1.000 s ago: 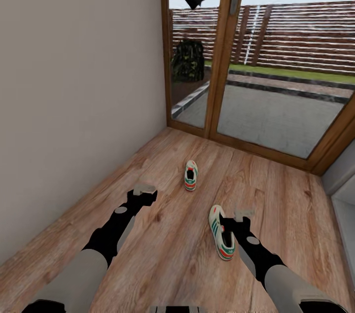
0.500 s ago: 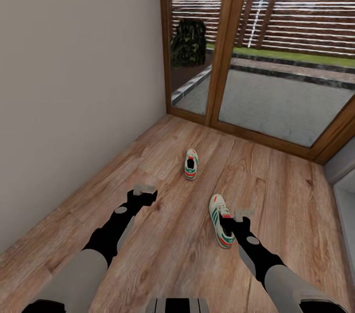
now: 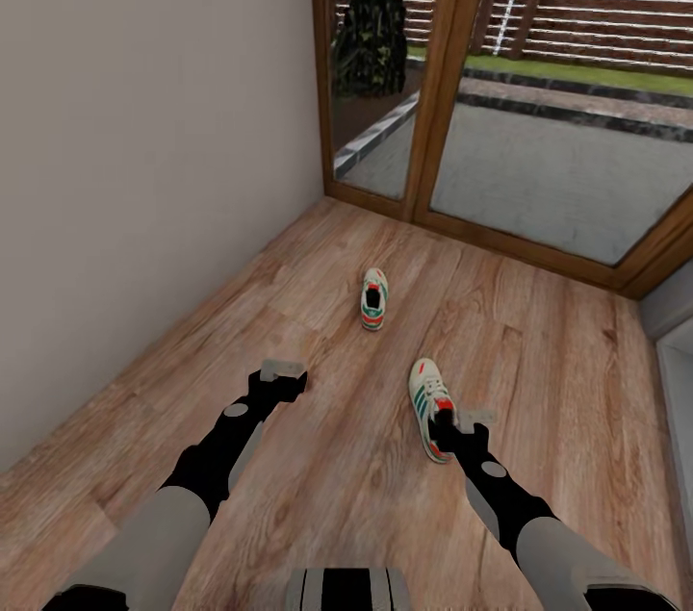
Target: Pick up the two gym shoes and the two sandals from the corridor floor and place them onto the hallstand (shoe rack) in the corridor, making sure they are on the rack and not on the floor. Arrange them so the two gym shoes are next to each other and the two sandals are next to each other.
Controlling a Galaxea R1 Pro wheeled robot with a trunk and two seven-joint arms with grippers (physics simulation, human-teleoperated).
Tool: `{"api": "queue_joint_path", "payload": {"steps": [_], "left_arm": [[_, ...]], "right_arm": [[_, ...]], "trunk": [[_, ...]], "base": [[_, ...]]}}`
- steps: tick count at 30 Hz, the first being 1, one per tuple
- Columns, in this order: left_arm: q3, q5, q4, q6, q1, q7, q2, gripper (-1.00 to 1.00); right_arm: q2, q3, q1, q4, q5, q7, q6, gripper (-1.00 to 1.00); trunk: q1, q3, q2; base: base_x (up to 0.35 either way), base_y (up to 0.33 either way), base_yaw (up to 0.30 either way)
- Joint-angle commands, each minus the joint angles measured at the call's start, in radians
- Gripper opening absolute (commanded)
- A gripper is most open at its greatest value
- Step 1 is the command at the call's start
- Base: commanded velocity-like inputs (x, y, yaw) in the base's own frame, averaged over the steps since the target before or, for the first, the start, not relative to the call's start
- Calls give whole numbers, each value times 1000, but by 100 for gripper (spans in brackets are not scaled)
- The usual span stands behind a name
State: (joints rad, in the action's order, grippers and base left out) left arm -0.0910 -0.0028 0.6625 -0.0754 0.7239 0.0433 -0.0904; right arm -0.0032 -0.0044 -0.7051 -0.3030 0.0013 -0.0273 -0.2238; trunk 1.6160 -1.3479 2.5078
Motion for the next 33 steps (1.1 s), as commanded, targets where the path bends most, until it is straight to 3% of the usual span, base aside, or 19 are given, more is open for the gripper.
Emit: {"api": "queue_joint_path", "payload": {"steps": [1,33], "left_arm": [[1,0,2,-6,0,3,0,100],[1,0,2,-6,0,3,0,100]], "right_arm": [[0,0,-1,1,0,-2,-3,100],[0,0,-1,1,0,-2,-3,100]], "trunk": [[0,-6,1],[15,-182,8]], "base": [[0,0,0],[0,0,0]]}}
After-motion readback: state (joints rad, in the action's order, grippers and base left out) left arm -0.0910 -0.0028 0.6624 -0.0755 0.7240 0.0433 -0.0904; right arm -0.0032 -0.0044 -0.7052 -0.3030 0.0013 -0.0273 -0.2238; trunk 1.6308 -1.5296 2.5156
